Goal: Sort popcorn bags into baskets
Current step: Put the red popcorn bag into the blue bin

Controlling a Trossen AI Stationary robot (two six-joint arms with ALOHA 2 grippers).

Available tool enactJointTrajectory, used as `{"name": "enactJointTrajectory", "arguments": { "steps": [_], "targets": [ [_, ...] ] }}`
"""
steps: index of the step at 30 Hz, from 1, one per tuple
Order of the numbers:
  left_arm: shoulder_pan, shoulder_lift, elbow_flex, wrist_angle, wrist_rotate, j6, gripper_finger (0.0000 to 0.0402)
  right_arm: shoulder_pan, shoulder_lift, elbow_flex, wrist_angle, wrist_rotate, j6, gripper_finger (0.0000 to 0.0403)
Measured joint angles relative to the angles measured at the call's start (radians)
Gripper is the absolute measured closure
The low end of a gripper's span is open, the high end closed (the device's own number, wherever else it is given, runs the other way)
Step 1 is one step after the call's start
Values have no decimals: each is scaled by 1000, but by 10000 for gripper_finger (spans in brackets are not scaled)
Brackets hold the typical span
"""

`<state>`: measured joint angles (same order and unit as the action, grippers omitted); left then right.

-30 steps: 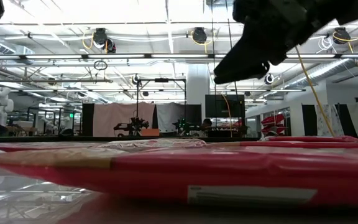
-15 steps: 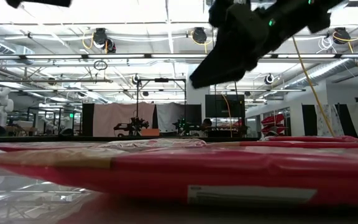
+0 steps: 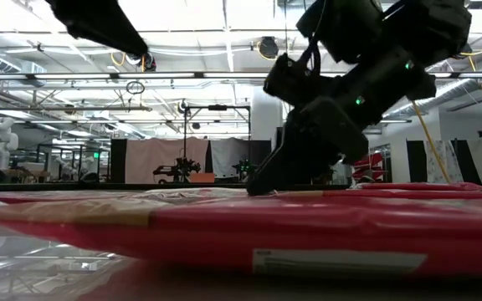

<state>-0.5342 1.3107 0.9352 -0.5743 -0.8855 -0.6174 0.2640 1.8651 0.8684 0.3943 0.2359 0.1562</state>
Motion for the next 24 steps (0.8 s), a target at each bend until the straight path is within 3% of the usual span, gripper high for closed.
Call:
{"name": "enactJointTrajectory", "arguments": {
  "steps": [6,10,12,18,24],
  "targets": [
    [48,73,0,168,98,150,311,51,-126,1,-205,25,-113,206],
    [104,132,0,265,124,246,311,51,-136,0,-278,78,-220,206],
    [153,167,0,273,139,247,311,43,-136,0,-252,73,-257,206],
    [274,284,0,291,357,211,311,38,-137,0,-257,103,-371,206],
    [328,397,0,328,443,201,311,38,-124,-1,-292,98,-408,206]
  ]
}}
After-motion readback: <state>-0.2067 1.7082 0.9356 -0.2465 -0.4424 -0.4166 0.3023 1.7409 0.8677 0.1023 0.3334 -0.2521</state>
